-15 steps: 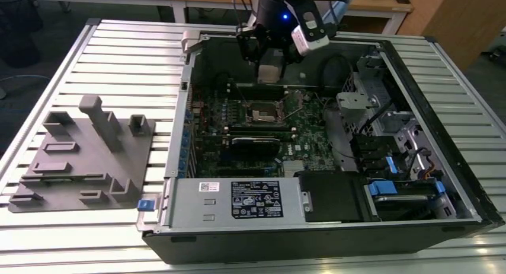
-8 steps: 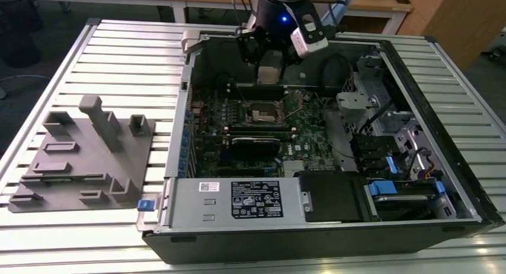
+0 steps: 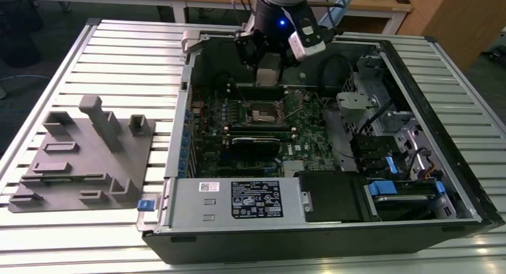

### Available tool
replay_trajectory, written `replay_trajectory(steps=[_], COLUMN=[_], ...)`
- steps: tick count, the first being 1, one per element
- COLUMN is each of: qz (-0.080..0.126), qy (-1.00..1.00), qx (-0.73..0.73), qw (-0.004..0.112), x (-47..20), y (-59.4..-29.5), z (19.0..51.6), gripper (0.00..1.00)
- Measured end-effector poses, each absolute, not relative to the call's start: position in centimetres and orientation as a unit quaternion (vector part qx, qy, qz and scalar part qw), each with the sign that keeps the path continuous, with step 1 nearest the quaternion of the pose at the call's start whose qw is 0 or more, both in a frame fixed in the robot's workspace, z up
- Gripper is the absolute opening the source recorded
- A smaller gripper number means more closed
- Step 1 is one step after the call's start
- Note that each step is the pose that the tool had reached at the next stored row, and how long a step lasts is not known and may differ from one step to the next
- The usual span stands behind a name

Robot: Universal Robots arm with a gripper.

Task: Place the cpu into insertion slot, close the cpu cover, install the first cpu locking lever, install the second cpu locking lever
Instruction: 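Place the cpu into insertion slot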

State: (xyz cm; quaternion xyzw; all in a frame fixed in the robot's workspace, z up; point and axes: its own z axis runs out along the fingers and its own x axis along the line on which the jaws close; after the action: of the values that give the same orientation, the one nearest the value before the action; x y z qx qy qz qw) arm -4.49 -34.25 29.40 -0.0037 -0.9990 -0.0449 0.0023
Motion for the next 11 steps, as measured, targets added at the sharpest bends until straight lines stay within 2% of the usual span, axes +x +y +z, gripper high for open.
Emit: replay_trajectory(steps=[11], qz=[-0.045], qy=[-0.999], qx=[-0.004], qw=[0.002], x=[-4.84], y=[-34.26], z=[28.78], gripper=[0.54])
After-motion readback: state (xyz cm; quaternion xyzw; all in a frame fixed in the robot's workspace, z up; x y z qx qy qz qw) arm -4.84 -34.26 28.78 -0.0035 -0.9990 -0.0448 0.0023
